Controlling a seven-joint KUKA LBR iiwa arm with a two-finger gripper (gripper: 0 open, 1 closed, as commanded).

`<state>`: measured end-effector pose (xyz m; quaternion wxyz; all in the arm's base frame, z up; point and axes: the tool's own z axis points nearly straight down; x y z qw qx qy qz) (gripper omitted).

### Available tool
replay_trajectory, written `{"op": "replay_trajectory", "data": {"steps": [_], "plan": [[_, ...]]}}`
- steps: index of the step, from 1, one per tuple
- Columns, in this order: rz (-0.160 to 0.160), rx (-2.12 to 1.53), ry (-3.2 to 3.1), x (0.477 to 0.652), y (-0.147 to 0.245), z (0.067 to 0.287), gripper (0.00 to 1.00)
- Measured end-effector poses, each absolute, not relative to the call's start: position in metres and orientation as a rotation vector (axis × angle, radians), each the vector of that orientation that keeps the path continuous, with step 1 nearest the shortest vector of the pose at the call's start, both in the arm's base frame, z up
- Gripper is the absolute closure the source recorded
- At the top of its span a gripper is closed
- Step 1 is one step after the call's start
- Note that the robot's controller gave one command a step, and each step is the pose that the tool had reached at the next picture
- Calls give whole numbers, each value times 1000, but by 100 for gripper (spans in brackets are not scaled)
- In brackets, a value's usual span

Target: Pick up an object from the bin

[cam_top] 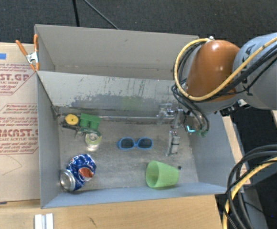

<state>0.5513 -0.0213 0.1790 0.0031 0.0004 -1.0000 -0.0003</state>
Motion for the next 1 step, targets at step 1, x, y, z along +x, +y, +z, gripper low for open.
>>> {"op": "replay_trajectory", "data": {"steps": [1], "plan": [[5,551,-3097,503,-7,91,0]]}}
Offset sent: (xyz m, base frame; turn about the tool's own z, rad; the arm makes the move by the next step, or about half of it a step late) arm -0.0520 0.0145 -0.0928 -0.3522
